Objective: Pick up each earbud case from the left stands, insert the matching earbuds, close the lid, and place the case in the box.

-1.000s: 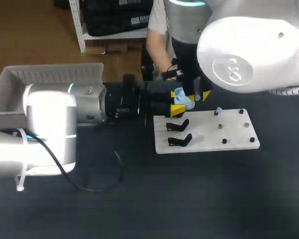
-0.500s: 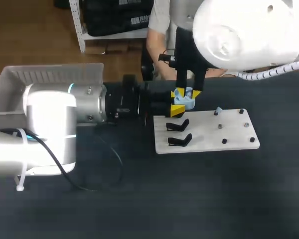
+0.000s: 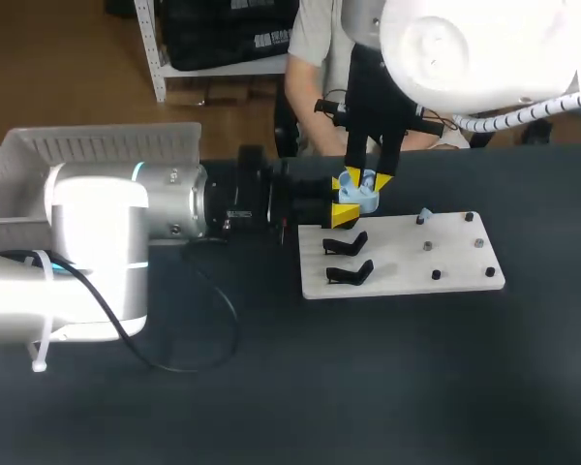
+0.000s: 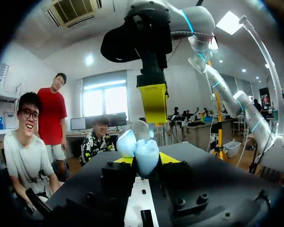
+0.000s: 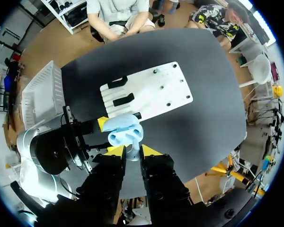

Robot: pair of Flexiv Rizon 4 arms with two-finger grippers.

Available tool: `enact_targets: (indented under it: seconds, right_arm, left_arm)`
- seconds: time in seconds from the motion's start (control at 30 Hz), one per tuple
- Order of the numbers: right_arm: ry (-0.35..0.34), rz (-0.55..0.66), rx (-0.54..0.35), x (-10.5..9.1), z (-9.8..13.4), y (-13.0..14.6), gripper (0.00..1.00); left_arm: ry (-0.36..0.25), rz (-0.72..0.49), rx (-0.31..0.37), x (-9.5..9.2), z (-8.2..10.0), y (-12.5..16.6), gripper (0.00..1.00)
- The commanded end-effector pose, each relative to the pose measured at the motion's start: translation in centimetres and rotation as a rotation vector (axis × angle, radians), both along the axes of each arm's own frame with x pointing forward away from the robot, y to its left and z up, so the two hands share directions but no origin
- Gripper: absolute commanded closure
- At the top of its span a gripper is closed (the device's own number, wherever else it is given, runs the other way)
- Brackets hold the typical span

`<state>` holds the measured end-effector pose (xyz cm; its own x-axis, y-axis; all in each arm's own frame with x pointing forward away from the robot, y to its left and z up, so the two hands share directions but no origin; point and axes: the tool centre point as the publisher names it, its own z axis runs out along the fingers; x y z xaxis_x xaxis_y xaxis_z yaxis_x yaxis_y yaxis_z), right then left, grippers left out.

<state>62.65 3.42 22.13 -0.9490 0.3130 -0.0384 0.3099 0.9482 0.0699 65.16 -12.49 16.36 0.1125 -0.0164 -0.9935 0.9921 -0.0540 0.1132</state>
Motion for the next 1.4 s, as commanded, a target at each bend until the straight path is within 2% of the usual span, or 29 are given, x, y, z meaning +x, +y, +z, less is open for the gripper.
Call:
enact_targets:
  seconds: [0.03, 0.1, 0.23, 0.33, 0.63, 1.4]
  right_arm:
    - [-0.001, -0.001, -0.001, 0.0, 0.0, 0.0, 1.00]
    - [-0.001, -0.001, -0.001, 0.0, 0.0, 0.0, 1.00]
    - [-0.052, -0.064, -0.008, 0.6, 0.5, 0.2, 1.00]
    - [-0.005, -0.145, -0.049, 0.7, 0.5, 0.0, 1.00]
    - [0.017, -0.255, -0.076, 0.2, 0.2, -0.4, 1.00]
    - [0.043, -0.285, -0.090, 1.4, 0.0, 0.8, 1.00]
  left_arm:
    - [-0.001, -0.001, -0.003, 0.1, -0.1, 0.0, 1.00]
    - [-0.001, -0.001, -0.003, 0.1, -0.1, 0.0, 1.00]
    - [-0.001, -0.001, -0.003, 0.1, -0.1, 0.0, 1.00]
    - [-0.001, -0.001, -0.003, 0.1, -0.1, 0.0, 1.00]
    - [-0.001, -0.001, -0.003, 0.1, -0.1, 0.0, 1.00]
    - [-0.001, -0.001, -0.003, 0.1, -0.1, 0.0, 1.00]
